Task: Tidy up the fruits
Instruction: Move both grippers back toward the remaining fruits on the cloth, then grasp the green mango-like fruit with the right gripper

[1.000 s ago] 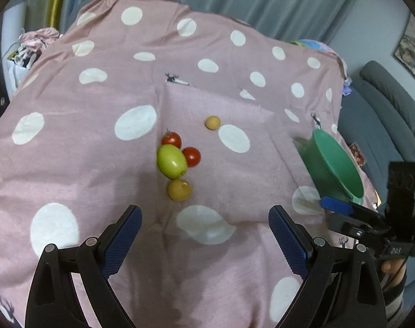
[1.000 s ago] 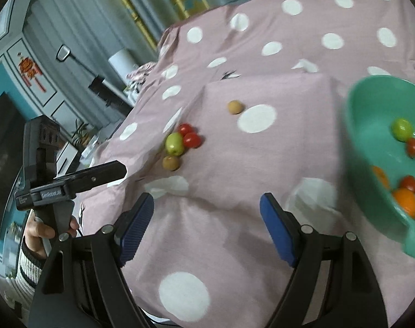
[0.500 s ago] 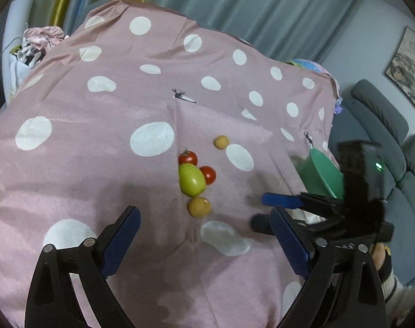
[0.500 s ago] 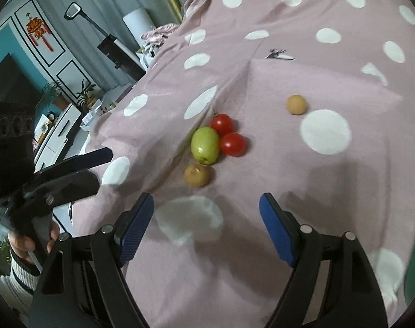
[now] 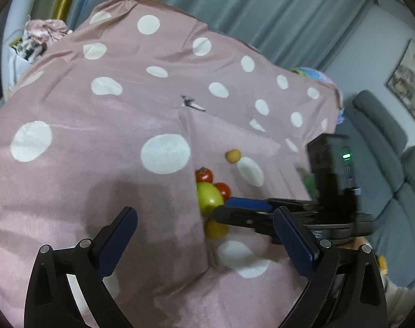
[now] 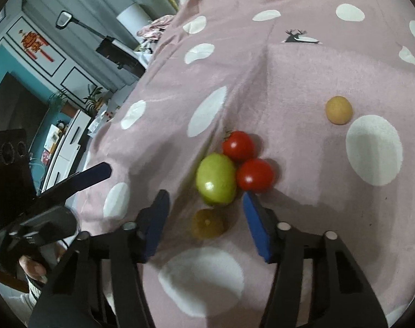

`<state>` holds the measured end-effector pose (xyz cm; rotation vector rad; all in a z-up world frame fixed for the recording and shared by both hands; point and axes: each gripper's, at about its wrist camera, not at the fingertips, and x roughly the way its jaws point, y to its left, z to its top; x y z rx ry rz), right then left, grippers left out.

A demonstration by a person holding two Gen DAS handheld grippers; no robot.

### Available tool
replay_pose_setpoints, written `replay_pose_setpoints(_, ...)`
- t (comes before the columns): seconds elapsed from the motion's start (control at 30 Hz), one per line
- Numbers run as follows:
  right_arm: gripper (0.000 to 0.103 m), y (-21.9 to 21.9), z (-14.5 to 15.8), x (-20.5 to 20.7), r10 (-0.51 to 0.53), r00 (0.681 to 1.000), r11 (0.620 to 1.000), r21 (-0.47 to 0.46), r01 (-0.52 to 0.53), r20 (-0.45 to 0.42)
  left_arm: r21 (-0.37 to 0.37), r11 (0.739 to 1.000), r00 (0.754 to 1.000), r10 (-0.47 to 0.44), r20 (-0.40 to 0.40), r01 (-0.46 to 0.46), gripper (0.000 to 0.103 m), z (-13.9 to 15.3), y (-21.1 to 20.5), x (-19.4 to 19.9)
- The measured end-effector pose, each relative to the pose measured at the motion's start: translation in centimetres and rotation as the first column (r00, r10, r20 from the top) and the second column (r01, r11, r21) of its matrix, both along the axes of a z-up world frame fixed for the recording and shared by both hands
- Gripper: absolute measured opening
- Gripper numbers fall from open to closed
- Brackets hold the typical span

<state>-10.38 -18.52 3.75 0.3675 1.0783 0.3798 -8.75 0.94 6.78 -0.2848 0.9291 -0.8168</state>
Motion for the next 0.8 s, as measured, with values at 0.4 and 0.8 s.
replay_pose_setpoints(0.4,0.035,0.3,-0.7,1.5,0.052,0.999,0.996,-0.069,-0.053,-0.012,-0.007,0.998,0.998,-0.056,-0.001,0.056,0.099,0.6,-1.6,0.3)
replay_pose_setpoints(0.8,0.036,-6.8,0.3,-6.7,-0.049,0.999,0.981,-0.186,0.049,0.007,0.080,0.958,0.957,-0.263,-0.125,0.274,0.099,-0.8,-11.4,-1.7)
